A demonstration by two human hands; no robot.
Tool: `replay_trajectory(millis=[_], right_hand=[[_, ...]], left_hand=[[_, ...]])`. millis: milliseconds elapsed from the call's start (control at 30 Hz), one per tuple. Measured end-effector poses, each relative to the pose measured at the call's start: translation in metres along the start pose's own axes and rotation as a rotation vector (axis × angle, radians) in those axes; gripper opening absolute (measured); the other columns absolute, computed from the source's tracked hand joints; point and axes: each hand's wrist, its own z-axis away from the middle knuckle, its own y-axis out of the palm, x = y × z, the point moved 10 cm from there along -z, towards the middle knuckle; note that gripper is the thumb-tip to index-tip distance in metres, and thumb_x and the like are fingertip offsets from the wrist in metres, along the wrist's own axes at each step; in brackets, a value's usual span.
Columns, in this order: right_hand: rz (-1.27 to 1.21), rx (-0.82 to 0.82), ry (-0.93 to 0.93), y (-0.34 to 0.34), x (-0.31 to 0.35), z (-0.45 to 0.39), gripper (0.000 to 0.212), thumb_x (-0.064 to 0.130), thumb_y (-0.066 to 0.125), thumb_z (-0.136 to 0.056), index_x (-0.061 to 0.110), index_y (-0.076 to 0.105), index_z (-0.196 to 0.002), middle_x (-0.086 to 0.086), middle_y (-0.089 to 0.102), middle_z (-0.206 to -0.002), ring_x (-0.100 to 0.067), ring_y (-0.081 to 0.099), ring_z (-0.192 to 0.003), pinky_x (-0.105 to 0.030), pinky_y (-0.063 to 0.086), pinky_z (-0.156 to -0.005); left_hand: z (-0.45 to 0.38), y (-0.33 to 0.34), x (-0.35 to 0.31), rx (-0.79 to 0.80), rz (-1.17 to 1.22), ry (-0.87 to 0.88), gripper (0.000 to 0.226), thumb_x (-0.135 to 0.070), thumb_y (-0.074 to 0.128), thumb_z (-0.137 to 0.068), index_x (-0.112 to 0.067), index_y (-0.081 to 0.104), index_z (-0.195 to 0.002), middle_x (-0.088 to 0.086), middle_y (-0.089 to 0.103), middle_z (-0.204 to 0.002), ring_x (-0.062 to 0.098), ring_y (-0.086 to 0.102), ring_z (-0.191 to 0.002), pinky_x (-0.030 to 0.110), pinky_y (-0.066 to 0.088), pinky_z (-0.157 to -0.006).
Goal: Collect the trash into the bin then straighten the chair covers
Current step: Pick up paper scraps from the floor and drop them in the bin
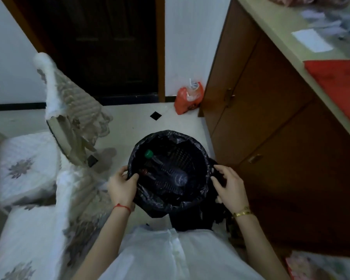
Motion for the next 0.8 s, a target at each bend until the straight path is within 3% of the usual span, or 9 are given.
replay_trajectory(millis=[167, 333, 467, 567, 800], right_hand=[[-0.001, 0.045, -0.078, 0.013, 0.026, -0.167, 0.033, 0.023, 0.062, -0.089, 0.018, 0.057, -0.121, 0.003, 0.06, -0.116, -0.012, 0.055, -0.108, -0.035, 0.049, -0.095], [0.005, 0.11, -0.183, 0.033, 0.086, -0.329, 0.033, 0.02, 0.063, -0.089, 0.014, 0.058, -0.121, 0.0, 0.06, -0.118, -0.015, 0.056, -0.111, -0.032, 0.046, -0.097], [0.004, 0.181, -0.273, 0.069, 0.136, -0.431, 0.034, 0.021, 0.063, -0.089, 0.016, 0.058, -0.122, 0.0, 0.06, -0.119, -0.016, 0.055, -0.109, -0.034, 0.047, -0.095], [0.0, 0.212, -0.32, 0.106, 0.169, -0.5, 0.033, 0.021, 0.063, -0.089, 0.018, 0.058, -0.122, 0.002, 0.06, -0.117, -0.014, 0.054, -0.107, -0.03, 0.045, -0.094], [-0.014, 0.233, -0.42, 0.189, 0.266, -0.651, 0.032, 0.02, 0.063, -0.088, 0.018, 0.059, -0.119, 0.003, 0.061, -0.114, -0.008, 0.054, -0.101, -0.027, 0.046, -0.089]], left_hand=[[-0.113, 0.029, -0.053, -0.074, 0.04, -0.055, 0.028, -0.01, 0.068, -0.078, -0.011, 0.07, -0.106, 0.011, 0.073, -0.095, 0.029, 0.067, -0.091, 0.034, 0.052, -0.081], [-0.218, 0.032, -0.118, -0.179, 0.046, -0.071, 0.02, -0.009, 0.068, -0.078, -0.011, 0.071, -0.097, 0.004, 0.069, -0.076, 0.022, 0.064, -0.078, 0.025, 0.042, -0.068], [-0.299, 0.026, -0.144, -0.268, 0.103, -0.123, 0.026, -0.009, 0.07, -0.078, -0.009, 0.071, -0.104, 0.008, 0.074, -0.089, 0.02, 0.067, -0.084, 0.026, 0.047, -0.076], [-0.368, 0.022, -0.151, -0.305, 0.137, -0.172, 0.032, -0.013, 0.07, -0.077, -0.009, 0.071, -0.108, 0.009, 0.074, -0.096, 0.022, 0.068, -0.09, 0.035, 0.054, -0.085], [-0.522, -0.012, -0.194, -0.396, 0.213, -0.185, 0.027, -0.006, 0.068, -0.076, -0.011, 0.071, -0.102, 0.008, 0.073, -0.082, 0.022, 0.068, -0.082, 0.031, 0.054, -0.081]])
